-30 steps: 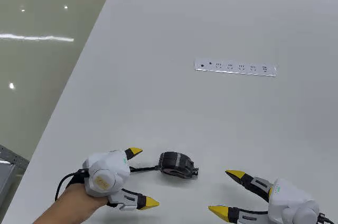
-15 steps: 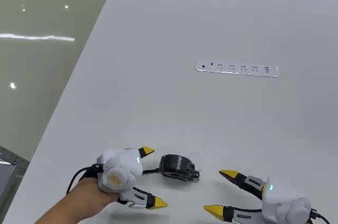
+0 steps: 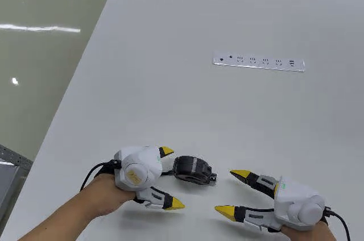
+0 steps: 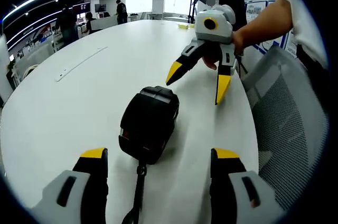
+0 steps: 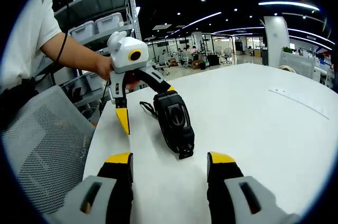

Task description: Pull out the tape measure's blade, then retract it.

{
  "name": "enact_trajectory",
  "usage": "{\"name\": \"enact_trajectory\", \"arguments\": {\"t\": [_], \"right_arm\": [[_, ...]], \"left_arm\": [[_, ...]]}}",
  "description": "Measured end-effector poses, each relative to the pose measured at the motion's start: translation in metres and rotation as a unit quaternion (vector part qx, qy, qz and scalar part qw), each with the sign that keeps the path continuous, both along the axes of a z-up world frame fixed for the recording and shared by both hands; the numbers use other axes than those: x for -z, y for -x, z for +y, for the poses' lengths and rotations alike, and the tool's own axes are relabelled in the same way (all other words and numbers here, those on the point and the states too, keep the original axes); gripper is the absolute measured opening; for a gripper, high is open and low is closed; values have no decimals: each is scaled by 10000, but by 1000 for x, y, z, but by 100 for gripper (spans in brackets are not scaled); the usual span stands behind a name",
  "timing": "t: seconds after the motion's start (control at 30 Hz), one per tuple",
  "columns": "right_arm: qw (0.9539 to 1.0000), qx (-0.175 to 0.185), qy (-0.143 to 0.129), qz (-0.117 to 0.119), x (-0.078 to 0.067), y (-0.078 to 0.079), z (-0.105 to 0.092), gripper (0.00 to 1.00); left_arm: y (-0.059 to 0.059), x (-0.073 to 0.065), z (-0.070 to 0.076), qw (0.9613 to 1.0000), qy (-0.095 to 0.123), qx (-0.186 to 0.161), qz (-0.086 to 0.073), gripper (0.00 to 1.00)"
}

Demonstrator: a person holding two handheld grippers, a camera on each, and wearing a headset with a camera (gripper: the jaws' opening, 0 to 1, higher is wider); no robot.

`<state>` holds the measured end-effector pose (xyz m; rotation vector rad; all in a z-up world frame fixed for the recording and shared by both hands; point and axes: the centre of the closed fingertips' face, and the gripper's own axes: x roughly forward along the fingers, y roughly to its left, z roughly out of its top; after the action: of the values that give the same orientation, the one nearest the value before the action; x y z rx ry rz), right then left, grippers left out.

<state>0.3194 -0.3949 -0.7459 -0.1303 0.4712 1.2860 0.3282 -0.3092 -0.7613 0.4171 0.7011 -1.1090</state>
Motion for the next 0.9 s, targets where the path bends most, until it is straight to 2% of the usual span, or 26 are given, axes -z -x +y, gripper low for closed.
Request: {"name": "enact_trajectory", "arguments": {"t": [0.07,0.3,0.4,0.83,0.9], "right_arm": [[10000,6,-15,20,2,-2,-1,57],[10000,-13,-13,9,5,-7,-1,55],[10000,-15,-31,33,5,-8,1,55],[9999,-113,-71,36,6,-13,9,53],[9999,-119,-78,44,7,-14,9,53]], "left_arm": [[-1,1,-4,10000,41,-2,26,77],[-4,9,-10,9999,-27,136,49,74],[-8,7,-12,9999,32,85,66,73],[-15,10,-10,9999,-18,160,33,68],[-16,10,-10,9998,-11,177,43,63]]}}
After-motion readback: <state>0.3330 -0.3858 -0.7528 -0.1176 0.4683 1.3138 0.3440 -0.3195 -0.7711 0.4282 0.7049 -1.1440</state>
